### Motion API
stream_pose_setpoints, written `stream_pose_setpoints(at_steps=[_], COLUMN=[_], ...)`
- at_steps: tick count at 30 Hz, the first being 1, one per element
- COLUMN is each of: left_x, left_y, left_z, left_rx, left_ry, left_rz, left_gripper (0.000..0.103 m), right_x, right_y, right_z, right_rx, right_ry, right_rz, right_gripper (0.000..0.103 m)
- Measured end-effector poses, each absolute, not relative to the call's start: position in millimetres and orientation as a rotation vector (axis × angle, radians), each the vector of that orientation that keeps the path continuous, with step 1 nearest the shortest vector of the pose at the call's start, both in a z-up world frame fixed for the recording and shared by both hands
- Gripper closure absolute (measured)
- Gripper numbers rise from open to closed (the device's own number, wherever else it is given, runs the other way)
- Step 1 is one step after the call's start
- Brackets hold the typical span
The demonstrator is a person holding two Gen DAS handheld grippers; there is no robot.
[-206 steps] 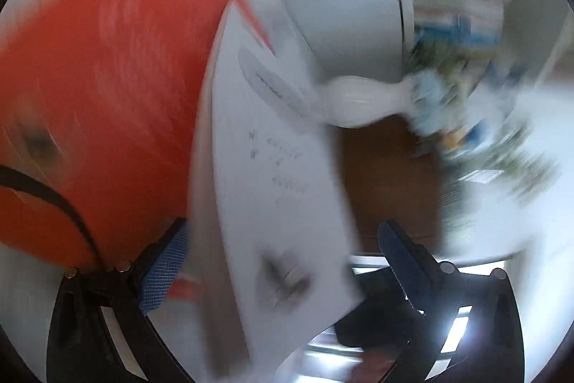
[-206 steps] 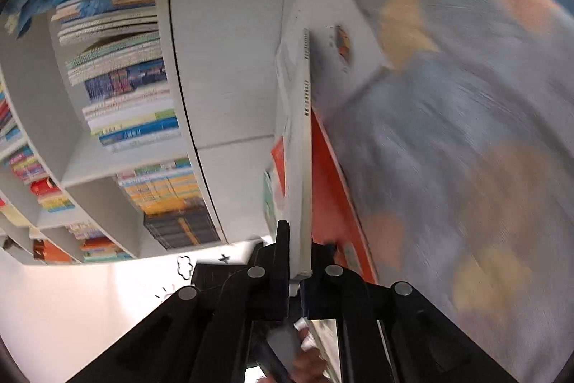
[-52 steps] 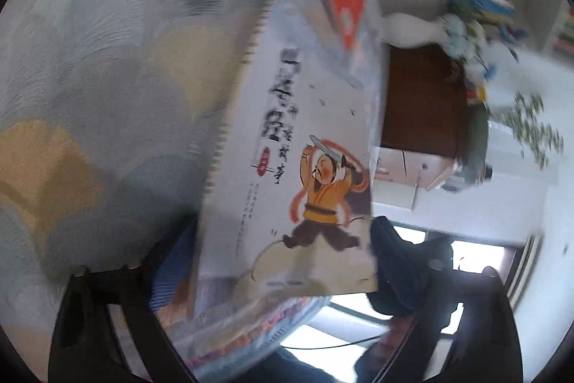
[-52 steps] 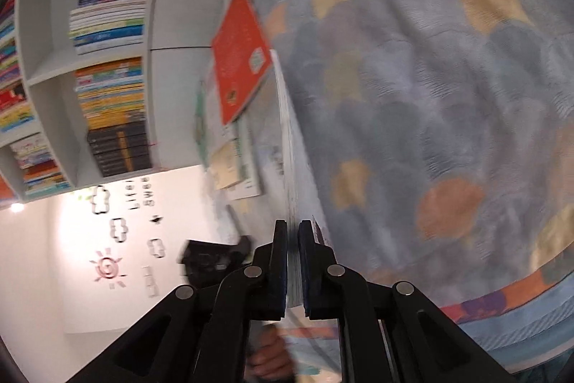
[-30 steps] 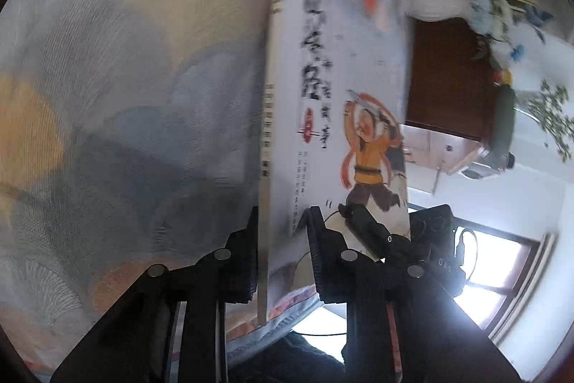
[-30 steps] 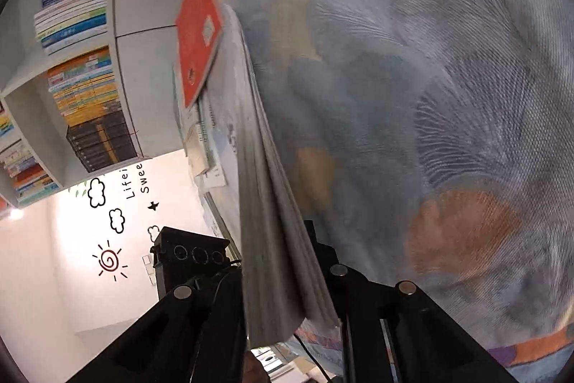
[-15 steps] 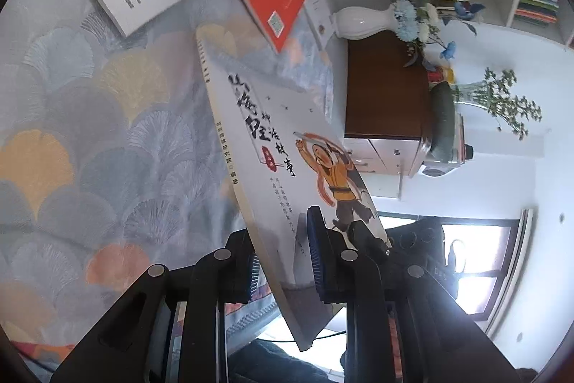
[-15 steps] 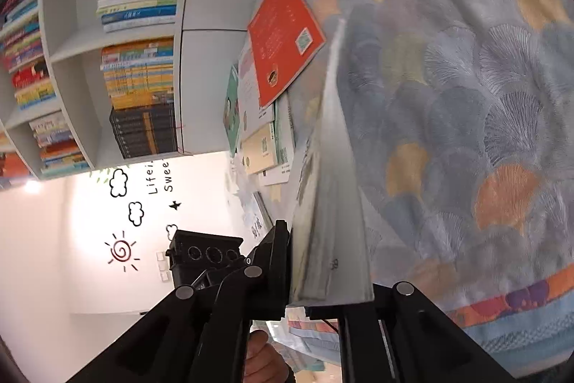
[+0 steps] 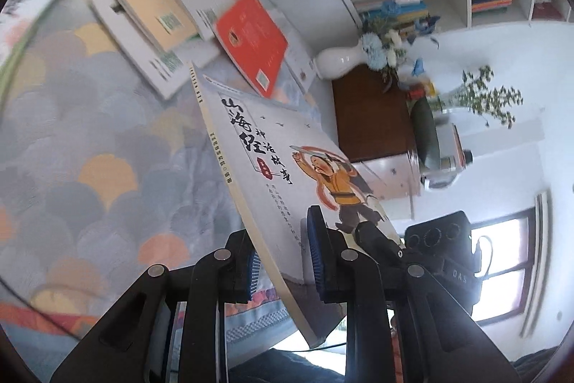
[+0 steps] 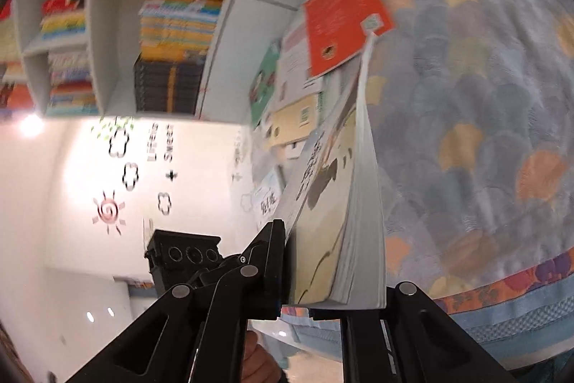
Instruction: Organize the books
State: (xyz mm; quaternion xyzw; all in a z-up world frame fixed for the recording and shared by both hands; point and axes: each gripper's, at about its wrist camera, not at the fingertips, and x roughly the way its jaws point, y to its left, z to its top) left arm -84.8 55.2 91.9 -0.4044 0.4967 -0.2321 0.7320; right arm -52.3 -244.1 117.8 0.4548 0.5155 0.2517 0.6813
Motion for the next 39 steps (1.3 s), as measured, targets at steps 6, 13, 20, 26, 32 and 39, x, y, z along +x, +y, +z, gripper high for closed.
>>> stream_pose_setpoints(at_steps=[6, 13, 20, 26, 32, 39], left_x=[-123, -152, -132, -93, -73, -71], left_y=[87, 128, 180, 251, 300, 343], left_z=[119, 147, 144, 94, 77, 60], left_rx=[-0.935, -0.875, -0.797, -0.938, -0.885, -0.873], left_ry=[1.016, 0.947, 0.932, 1.013, 1.076, 1.08], left_rz=[-0.334, -0.192, -0.191, -0.34, -0.385, -0.277], left_gripper=[0.082, 0.082, 0.082, 0.081, 0.08, 0.071], right_x=[-61, -77, -69, -61, -62, -43], right_y=[-204, -153, -98, -43, 16, 63], right_z=[141, 142, 140, 128, 127, 107], right_rx=[0.81, 0.835, 0.828, 0.85, 0.804, 0.835], right_ry=[1.092, 1.061, 1.083, 1.087, 1.091, 1.147], right_rz=[0.758, 0.96, 0.982, 0.835, 0.686, 0.692], right_gripper=[0.094, 0.093, 0.091, 0.091, 0.091, 0.091])
